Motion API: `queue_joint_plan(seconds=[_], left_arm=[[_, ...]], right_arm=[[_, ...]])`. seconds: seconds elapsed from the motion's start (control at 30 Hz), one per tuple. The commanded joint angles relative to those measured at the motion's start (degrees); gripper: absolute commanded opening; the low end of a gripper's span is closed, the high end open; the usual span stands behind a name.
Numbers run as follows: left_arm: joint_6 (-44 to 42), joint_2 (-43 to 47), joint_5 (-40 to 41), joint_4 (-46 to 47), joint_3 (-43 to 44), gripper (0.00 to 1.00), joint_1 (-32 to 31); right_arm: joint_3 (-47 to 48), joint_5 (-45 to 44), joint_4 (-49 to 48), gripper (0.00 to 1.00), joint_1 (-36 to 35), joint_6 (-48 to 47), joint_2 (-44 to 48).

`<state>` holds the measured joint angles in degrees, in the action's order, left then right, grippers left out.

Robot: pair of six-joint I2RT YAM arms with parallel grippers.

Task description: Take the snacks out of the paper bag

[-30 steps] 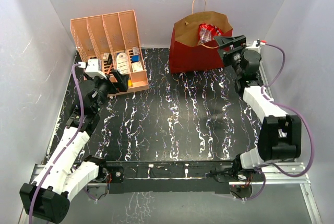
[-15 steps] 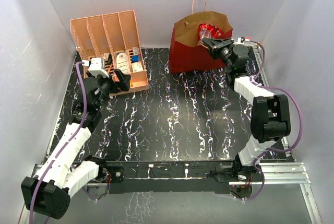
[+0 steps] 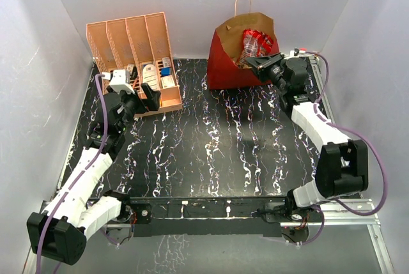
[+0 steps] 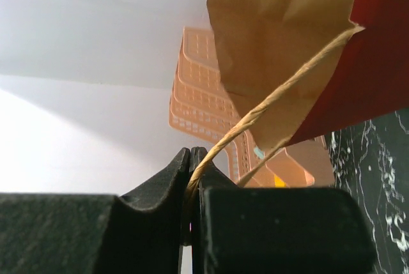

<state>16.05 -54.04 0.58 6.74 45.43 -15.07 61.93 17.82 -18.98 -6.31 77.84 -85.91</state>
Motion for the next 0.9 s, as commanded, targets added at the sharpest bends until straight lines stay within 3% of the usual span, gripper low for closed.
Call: queue_joint_plan(seconds=[0.0,0.23,0.43,0.6,0.7,0.87], left_arm=[[-0.23,-1.18,0.04,-0.19,2.62,0.98,-0.01],[-0.10,-2.16,-0.01,-0.45,2.92,0.98,-0.36],[-0.12,-2.21,-0.06,-0.63,3.15,0.98,-1.29],[-0.58,-1.79,0.31,-1.21,3.59,0.98,-3.34],[0.27,-1.69,-1.38,-2.61,4.43,0.98,-4.63],[6.21,-1.61,-11.21,-6.94,7.56,0.98,-4.70]], right_arm=[[-2.39,0.32,3.26,0.07,-5.38,-3.74,8.03],[-9.49,0.03,11.82,0.07,-14.41,-4.35,19.21],[-9.82,-0.61,25.98,0.07,-22.23,-8.38,26.25],[-9.99,-1.88,38.35,0.07,-24.76,-10.23,33.48],[-10.32,-7.50,45.78,0.07,-24.90,-11.53,39.60],[-10.37,-22.59,53.77,0.08,-24.89,-14.53,51.94]])
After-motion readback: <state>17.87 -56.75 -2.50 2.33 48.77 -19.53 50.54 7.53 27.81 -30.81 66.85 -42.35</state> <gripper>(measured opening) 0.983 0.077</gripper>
